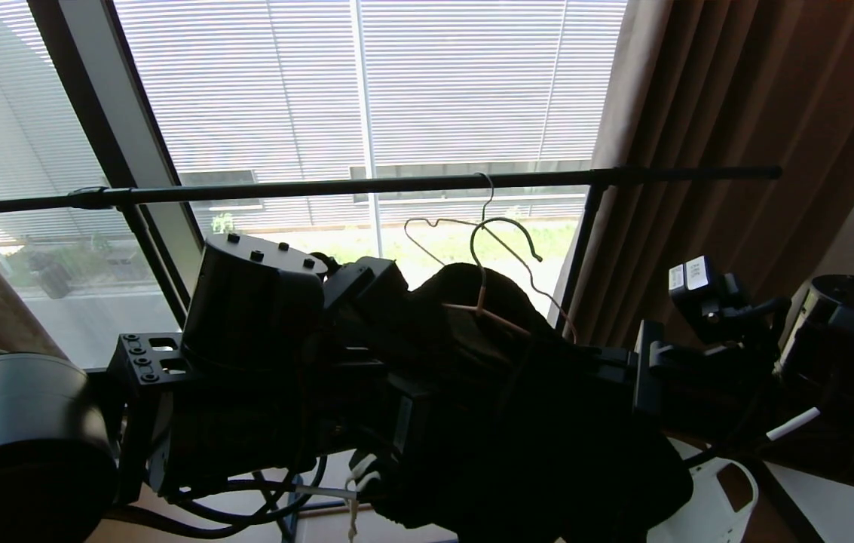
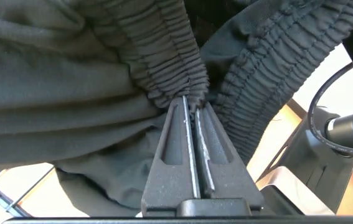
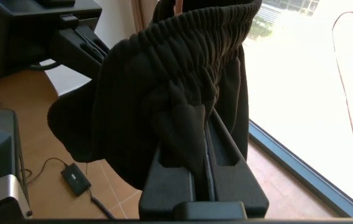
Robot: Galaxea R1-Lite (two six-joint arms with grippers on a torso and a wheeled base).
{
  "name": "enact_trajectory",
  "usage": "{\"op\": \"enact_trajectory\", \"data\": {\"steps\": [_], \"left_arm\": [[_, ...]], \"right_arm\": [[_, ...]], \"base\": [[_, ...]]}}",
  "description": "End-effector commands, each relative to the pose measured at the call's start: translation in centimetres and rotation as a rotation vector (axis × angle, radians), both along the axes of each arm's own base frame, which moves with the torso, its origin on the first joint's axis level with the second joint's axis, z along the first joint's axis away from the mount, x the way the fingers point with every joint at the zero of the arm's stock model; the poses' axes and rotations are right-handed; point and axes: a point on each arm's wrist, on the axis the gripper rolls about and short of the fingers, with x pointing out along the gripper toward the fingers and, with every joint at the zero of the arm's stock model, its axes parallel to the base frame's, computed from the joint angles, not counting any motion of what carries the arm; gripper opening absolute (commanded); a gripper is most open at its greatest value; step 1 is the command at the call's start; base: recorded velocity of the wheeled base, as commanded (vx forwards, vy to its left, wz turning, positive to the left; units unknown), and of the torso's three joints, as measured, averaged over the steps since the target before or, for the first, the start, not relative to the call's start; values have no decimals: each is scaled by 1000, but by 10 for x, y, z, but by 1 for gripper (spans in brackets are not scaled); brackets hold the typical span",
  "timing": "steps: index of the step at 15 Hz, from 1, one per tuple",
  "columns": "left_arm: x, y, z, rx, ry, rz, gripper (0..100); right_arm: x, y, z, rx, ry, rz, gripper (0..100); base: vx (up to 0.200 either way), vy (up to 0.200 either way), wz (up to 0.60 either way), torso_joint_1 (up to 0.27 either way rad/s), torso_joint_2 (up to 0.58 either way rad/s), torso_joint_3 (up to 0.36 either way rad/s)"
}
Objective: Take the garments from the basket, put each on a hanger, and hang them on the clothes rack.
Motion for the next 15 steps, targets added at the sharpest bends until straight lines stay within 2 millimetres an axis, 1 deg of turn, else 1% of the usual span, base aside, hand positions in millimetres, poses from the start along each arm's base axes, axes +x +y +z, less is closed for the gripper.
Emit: {"op": "enact_trajectory", "data": {"steps": [1, 2, 6, 11, 12, 13, 15], "left_arm": [[0, -1, -2, 3, 3, -2, 0], [0, -1, -2, 4, 5, -2, 100], [3, -6, -10, 23, 25, -6, 100], [0, -8, -9, 14, 10, -14, 100], [-3, -4, -9, 10, 3, -10, 100], [-8, 6, -1, -10, -16, 2, 100], [-10, 20, 4, -25, -30, 31, 100]], "right_arm": [[0, 0, -1, -1, 7, 0, 0], [0, 1, -2, -1, 10, 1, 0], [0, 1, -2, 2, 9, 9, 0], [1, 1, -2, 2, 11, 19, 0], [0, 1, -2, 3, 10, 19, 0], [-1, 0, -1, 5, 10, 21, 0], [-2, -1, -2, 5, 11, 33, 0]], "base": [[0, 0, 0, 0, 0, 0], [0, 0, 0, 0, 0, 0], [0, 0, 0, 0, 0, 0], [0, 0, 0, 0, 0, 0], [0, 0, 0, 0, 0, 0], [0, 0, 0, 0, 0, 0], [0, 0, 0, 0, 0, 0]]}}
